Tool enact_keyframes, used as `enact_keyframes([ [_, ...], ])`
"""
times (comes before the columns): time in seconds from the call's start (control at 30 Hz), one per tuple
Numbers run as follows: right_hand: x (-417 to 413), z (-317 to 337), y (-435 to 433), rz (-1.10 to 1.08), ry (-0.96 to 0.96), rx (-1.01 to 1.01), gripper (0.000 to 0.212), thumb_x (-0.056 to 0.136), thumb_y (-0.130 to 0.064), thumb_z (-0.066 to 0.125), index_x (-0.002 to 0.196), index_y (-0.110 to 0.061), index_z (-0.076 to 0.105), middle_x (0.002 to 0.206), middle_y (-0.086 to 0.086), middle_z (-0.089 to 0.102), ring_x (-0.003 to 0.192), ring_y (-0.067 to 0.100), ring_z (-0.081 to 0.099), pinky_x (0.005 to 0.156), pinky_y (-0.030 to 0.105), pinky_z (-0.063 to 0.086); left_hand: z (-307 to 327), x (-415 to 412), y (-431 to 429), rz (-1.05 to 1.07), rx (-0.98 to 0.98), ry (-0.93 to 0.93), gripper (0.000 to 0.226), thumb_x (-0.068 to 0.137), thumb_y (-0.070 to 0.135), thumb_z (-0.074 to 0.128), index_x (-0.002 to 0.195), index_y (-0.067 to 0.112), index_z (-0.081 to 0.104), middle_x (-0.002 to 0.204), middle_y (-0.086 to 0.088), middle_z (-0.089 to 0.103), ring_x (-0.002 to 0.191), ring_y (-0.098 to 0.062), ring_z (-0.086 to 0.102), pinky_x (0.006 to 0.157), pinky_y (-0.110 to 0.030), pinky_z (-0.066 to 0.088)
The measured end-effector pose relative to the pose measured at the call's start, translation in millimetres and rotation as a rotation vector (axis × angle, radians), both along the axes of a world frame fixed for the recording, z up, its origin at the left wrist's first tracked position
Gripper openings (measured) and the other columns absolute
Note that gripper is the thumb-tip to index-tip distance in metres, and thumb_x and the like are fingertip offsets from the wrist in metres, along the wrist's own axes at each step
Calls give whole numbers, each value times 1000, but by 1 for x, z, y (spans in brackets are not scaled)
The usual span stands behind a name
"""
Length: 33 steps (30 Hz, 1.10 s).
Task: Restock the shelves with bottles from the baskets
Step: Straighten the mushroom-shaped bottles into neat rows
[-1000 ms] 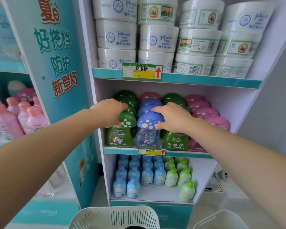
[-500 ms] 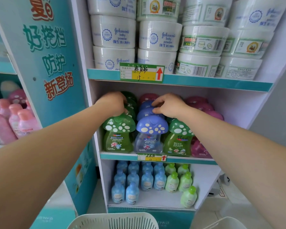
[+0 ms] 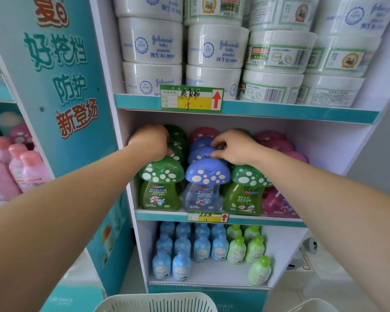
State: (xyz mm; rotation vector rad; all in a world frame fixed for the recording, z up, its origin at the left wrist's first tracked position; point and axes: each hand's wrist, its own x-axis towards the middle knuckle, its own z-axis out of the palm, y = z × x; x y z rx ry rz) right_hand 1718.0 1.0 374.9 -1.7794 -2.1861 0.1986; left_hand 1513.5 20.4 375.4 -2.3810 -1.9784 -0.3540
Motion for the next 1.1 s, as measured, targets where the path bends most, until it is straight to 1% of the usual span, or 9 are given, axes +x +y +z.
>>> enact_keyframes([
  [0.1, 1, -2, 0, -9, 4, 13, 40, 86, -29, 69, 122, -14, 63, 119, 2, 65, 103, 18, 60, 87, 22, 43, 0, 1, -2, 7, -3, -14, 43, 83, 34, 69, 121, 14, 63, 124, -9, 62, 110, -30, 58, 90, -36, 49],
  [0.3, 2, -2, 0, 13, -35, -8, 41, 89, -28, 65, 127, -16, 59, 124, 2, 62, 107, 19, 58, 86, 23, 42, 1, 1, -4, -11, -25, -31, 43, 85, 32, 68, 123, 13, 61, 123, -12, 61, 110, -31, 57, 89, -33, 47],
  [0.5, 3, 0, -3, 65, -143, -26, 42, 88, -11, 62, 129, -15, 55, 124, 5, 61, 109, 23, 57, 91, 29, 46, 2, 2, -8, -16, -14, -53, 43, 85, 30, 68, 125, 14, 60, 125, -11, 60, 111, -31, 57, 88, -32, 45],
  [0.7, 5, -1, -3, 100, -171, -4, 42, 88, -14, 62, 130, -19, 55, 123, 4, 61, 106, 22, 56, 80, 21, 37, 1, 3, -8, -9, -14, -39, 42, 86, 31, 68, 124, 14, 61, 123, -11, 61, 110, -31, 57, 87, -32, 46],
  [0.8, 5, -1, -1, 100, -175, -11, 45, 89, -15, 62, 133, -18, 53, 129, 3, 59, 112, 23, 55, 82, 21, 36, 2, 3, -7, 3, -41, -21, 43, 85, 33, 67, 124, 15, 61, 123, -10, 61, 110, -30, 57, 88, -33, 47],
  [0.87, 4, 1, 2, 90, -157, -37, 46, 88, -15, 62, 132, -17, 53, 129, 2, 59, 113, 22, 56, 89, 23, 42, 5, 4, -4, 8, -61, 0, 45, 86, 38, 66, 123, 14, 60, 123, -10, 61, 109, -30, 57, 89, -33, 47],
  [0.93, 4, 4, 5, 54, -72, -36, 43, 87, -19, 64, 129, -16, 56, 126, 1, 62, 111, 19, 58, 95, 25, 44, 8, 6, -1, 6, -54, -3, 47, 88, 43, 61, 123, 12, 59, 122, -12, 60, 109, -30, 57, 88, -33, 47],
  [1.03, 4, 6, 12, -21, 67, 69, 29, 88, -21, 62, 117, -18, 66, 119, 0, 66, 108, 19, 60, 95, 27, 46, 10, 11, 6, -10, -11, -17, 38, 96, 33, 50, 125, 10, 58, 124, -15, 59, 110, -32, 56, 89, -34, 46],
  [1.1, 5, 6, 17, -59, 79, 119, 26, 90, -21, 62, 115, -19, 68, 121, 0, 65, 109, 20, 59, 95, 27, 45, 9, 13, 13, -16, -20, -9, 35, 99, 26, 44, 129, 11, 56, 128, -15, 57, 114, -33, 54, 92, -34, 45],
])
